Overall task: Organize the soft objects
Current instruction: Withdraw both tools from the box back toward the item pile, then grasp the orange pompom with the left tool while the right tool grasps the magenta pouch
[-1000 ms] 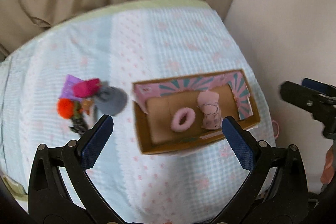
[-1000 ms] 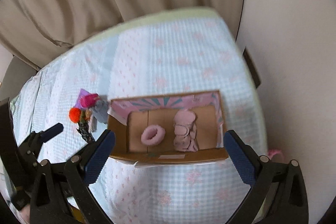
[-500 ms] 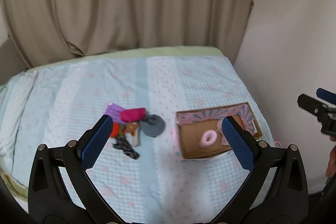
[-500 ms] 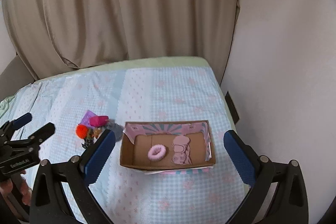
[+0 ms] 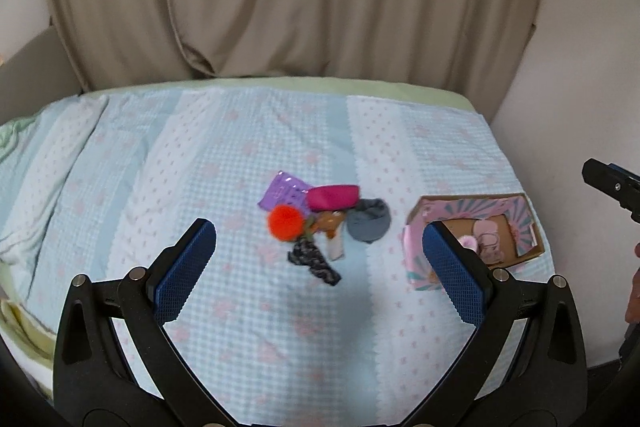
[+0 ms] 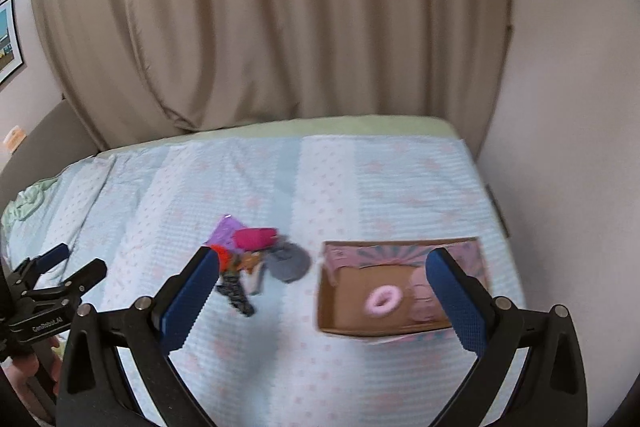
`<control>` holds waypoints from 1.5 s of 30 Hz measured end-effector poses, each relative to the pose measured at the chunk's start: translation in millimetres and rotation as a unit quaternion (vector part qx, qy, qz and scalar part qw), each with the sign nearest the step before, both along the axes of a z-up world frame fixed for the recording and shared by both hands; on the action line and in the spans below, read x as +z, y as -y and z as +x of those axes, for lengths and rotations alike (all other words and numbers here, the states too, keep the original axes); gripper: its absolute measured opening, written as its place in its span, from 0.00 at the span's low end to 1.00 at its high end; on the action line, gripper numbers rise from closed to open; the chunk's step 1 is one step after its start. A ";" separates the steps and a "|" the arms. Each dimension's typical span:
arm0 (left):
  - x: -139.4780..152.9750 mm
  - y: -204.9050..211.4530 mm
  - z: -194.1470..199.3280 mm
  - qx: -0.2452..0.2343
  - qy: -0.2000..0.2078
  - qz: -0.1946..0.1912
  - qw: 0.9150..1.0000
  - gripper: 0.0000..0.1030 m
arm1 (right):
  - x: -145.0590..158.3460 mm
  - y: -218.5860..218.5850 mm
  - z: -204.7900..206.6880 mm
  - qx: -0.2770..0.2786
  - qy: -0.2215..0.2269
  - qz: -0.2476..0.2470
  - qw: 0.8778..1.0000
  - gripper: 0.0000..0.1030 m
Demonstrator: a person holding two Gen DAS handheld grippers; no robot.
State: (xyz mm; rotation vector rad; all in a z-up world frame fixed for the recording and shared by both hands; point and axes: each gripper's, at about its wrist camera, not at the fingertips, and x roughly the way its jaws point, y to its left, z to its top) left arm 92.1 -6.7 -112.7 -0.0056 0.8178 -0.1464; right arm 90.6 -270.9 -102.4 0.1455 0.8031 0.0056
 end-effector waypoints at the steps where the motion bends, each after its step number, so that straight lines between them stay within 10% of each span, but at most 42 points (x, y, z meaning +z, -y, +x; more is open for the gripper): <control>1: -4.2 -5.1 4.0 0.000 -0.003 -0.001 1.000 1.00 | -4.9 -7.2 5.6 0.004 -0.004 0.005 1.000 1.00; 22: -171.3 -67.9 145.0 0.042 -0.141 -0.089 0.985 1.00 | -160.7 -93.2 193.9 0.135 -0.141 0.037 0.980 1.00; 45: -361.7 -47.6 240.9 0.124 -0.255 -0.152 0.947 0.90 | -362.6 -140.1 338.4 0.283 -0.328 0.072 0.898 0.93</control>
